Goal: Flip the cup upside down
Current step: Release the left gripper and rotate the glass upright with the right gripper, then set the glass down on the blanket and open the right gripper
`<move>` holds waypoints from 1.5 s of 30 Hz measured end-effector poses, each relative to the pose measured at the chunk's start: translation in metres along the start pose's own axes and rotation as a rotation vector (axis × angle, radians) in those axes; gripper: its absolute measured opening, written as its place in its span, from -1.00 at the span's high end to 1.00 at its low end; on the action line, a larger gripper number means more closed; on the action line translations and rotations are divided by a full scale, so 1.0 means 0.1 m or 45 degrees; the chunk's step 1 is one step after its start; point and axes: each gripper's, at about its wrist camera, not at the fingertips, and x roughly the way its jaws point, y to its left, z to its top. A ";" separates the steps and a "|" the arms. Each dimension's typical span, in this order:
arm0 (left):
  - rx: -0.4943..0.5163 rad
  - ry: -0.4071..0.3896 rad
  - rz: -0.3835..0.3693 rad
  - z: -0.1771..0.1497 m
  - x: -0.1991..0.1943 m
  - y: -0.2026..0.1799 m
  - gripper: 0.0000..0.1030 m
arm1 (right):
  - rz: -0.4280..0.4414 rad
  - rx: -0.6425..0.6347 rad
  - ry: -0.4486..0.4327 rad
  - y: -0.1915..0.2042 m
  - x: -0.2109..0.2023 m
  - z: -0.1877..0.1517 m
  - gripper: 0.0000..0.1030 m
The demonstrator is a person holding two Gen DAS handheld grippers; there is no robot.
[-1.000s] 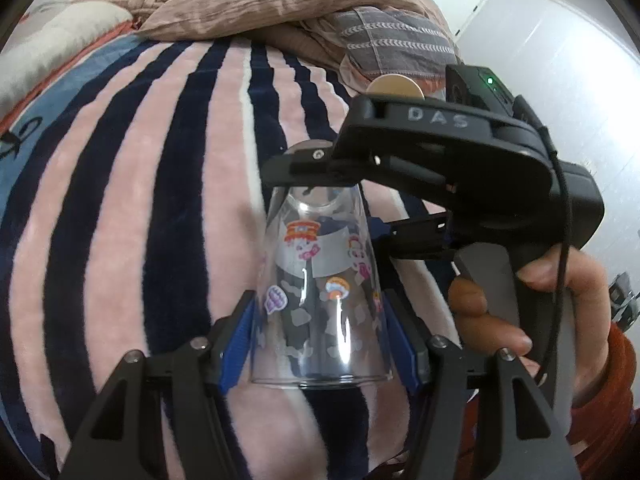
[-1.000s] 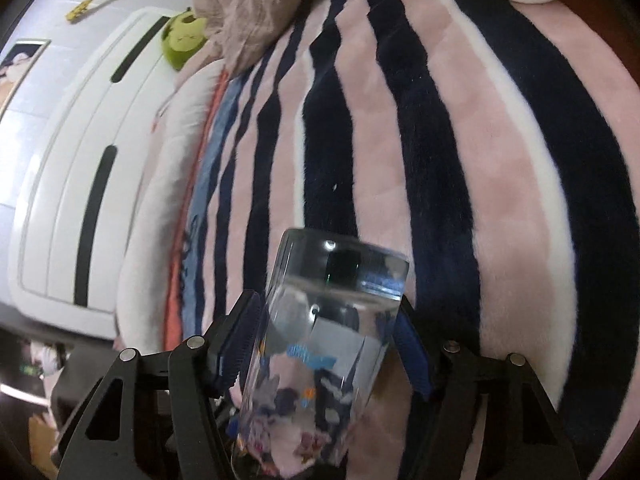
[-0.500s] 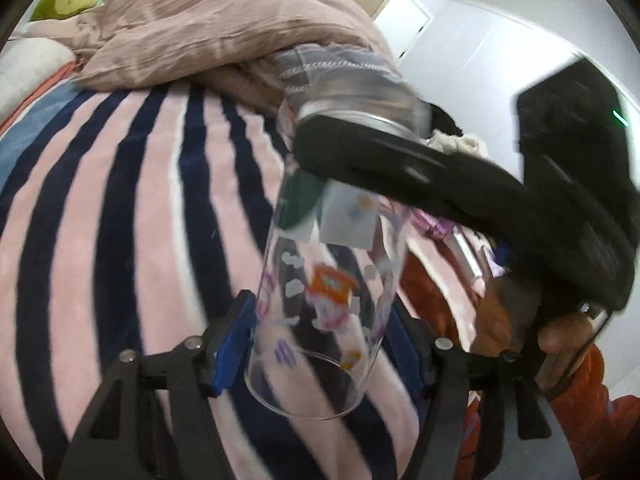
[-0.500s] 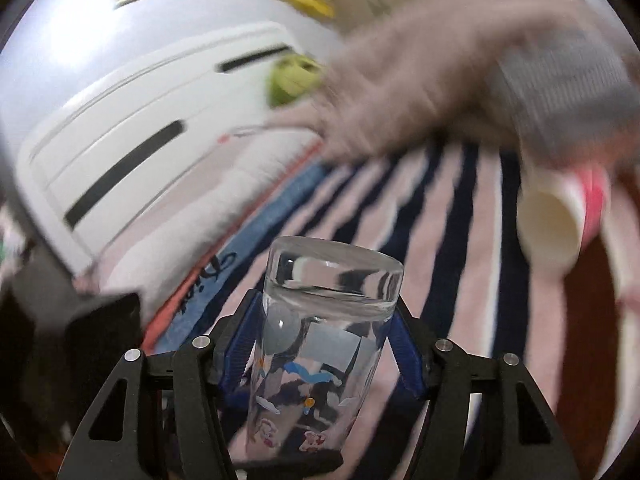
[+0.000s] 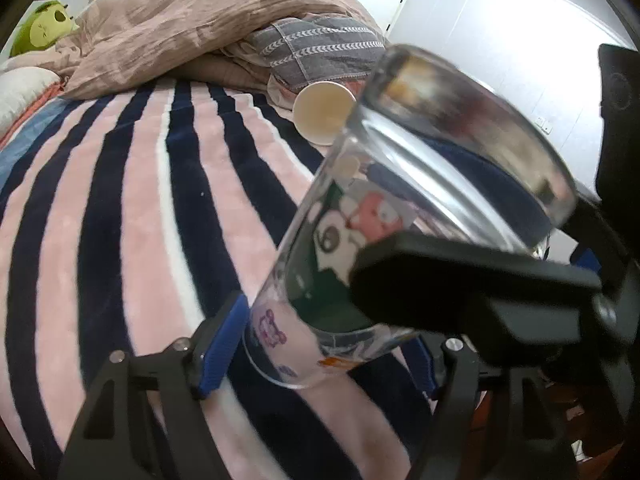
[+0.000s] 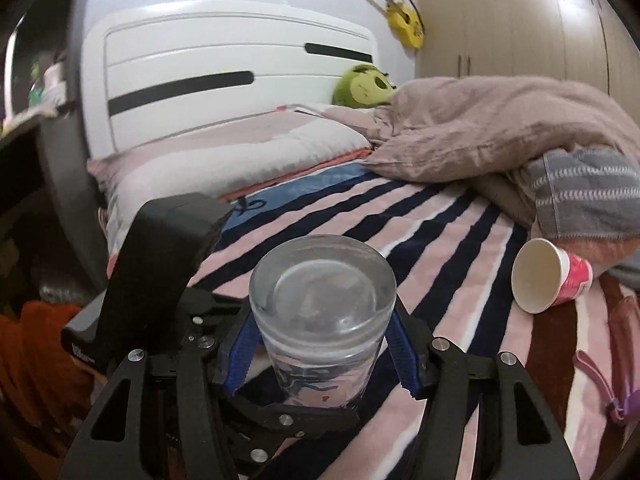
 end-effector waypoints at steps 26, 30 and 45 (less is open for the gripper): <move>-0.023 0.055 0.108 0.01 -0.04 -0.06 -0.67 | -0.037 0.043 0.025 0.01 -0.07 0.02 -0.56; -0.013 0.043 0.110 0.01 -0.14 -0.11 -0.68 | -0.033 0.070 0.002 -0.02 -0.15 0.05 -0.61; 0.005 -0.173 0.292 0.31 -1.25 -0.58 -0.98 | -0.236 0.218 -0.203 -0.18 -1.33 0.30 -1.00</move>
